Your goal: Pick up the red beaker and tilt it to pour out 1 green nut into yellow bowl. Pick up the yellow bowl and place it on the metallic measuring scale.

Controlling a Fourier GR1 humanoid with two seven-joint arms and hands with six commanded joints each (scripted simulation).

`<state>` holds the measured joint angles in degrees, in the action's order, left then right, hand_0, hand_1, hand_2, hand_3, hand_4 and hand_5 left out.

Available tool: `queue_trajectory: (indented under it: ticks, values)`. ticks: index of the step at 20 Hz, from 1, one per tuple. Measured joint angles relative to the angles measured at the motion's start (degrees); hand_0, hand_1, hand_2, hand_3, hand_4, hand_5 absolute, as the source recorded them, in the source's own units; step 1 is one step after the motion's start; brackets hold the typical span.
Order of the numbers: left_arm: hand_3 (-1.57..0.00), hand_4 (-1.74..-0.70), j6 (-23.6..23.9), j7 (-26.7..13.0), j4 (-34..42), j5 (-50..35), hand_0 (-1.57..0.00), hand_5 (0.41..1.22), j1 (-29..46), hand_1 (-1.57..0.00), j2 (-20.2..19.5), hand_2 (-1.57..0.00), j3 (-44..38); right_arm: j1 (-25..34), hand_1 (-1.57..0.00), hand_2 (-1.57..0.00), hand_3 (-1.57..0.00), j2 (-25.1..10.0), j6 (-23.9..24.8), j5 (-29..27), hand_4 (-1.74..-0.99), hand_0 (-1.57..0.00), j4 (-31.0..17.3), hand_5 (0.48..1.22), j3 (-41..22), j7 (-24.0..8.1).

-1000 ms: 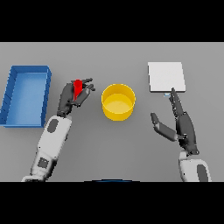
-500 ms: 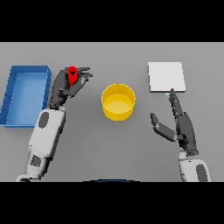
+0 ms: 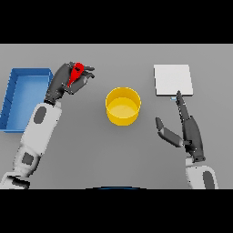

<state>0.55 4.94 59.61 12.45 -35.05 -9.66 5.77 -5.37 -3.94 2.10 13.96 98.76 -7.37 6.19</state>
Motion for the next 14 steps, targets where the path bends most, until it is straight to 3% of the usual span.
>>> queue_trajectory:
  ticks: [5,12,13,14]
  values:
    - [-1.57,-1.74,-2.6,-6.7,0.7,9.1,-1.57,1.134,-4.9,-1.57,-3.9,-1.57,9.7,0.1,0.0,0.0,0.0,-0.3,-0.9,-0.4,-1.178,0.0,0.0,0.667,0.0,-1.9]
    - [-1.57,-1.74,-7.5,-10.8,-1.2,22.7,-1.57,1.197,-12.9,-1.57,-7.3,-1.57,23.7,0.3,0.0,0.0,0.0,0.4,-1.2,-1.6,-1.187,0.0,-0.2,0.676,0.2,-2.2]
    - [-1.57,-1.69,-8.4,-11.3,-1.1,24.3,-1.57,1.202,-13.0,-1.57,-7.7,-1.57,25.7,-0.3,0.0,0.0,0.0,0.4,-1.3,-1.6,-1.191,0.0,-0.2,0.675,0.2,-1.7]
    - [-1.49,-1.7,-10.2,-12.5,-2.3,25.9,-1.57,1.205,-14.6,-1.57,-8.0,-1.57,27.3,0.1,0.0,0.0,0.0,0.7,-1.1,-1.5,-1.19,0.0,-0.1,0.675,0.0,-2.1]
